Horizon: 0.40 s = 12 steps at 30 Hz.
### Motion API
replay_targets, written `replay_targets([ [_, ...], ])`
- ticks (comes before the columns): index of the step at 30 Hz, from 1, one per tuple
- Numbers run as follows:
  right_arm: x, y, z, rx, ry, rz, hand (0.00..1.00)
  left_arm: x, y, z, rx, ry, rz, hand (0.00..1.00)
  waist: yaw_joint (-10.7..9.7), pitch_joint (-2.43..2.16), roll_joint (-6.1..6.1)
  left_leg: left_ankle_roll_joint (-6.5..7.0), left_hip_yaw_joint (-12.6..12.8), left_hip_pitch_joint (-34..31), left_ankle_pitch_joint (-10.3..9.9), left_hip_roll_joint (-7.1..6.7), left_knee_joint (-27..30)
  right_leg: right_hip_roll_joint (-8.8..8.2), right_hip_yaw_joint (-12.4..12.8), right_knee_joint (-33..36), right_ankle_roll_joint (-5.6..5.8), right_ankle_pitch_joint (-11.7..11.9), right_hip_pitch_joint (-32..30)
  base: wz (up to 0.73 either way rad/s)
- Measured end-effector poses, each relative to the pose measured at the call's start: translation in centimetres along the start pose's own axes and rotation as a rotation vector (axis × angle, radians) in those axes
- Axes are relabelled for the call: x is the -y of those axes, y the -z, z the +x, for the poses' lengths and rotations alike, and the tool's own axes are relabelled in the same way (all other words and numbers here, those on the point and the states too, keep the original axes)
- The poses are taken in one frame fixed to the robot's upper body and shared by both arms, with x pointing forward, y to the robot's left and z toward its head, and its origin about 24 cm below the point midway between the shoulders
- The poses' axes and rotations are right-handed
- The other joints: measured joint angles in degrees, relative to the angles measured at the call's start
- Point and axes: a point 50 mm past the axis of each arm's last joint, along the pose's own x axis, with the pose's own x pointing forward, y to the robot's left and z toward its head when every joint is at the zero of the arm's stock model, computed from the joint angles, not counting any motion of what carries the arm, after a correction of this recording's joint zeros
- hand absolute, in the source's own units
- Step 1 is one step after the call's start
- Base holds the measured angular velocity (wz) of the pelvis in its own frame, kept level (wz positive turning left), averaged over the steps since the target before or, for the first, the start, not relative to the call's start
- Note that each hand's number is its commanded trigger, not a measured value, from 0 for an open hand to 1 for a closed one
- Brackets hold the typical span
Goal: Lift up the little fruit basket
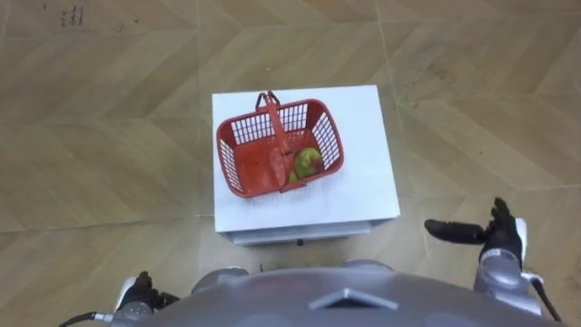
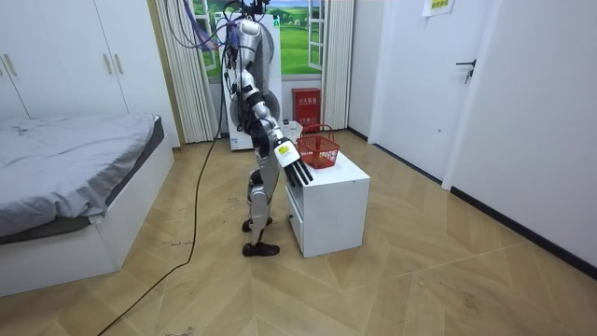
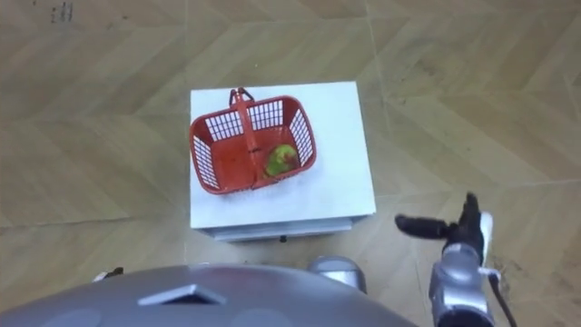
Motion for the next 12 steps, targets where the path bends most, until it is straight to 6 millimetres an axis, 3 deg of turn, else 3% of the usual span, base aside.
replay_targets([
  [7, -0.9, 4.9, -0.8, -0.249, -0.135, -0.080, 0.00, 0.5, 1.2, 0.0, -0.069, 0.029, 0.015, 0.00, 0.21, 0.09, 0.17, -0.12, -0.20, 0.58, -0.18, 0.03, 0.09, 0.01, -0.18, 0.03, -0.03, -0.23, 1.07, 0.00],
  [12, -1.5, 6.6, -1.4, -0.360, -0.221, -0.173, 0.00, 1.0, 1.7, -0.1, -0.115, 0.060, 0.018, 0.00, 0.25, 0.10, 0.12, -0.11, -0.46, 1.17, -0.17, 0.03, 0.28, -0.05, -0.67, 0.04, -0.06, -0.30, 1.64, 0.02],
])
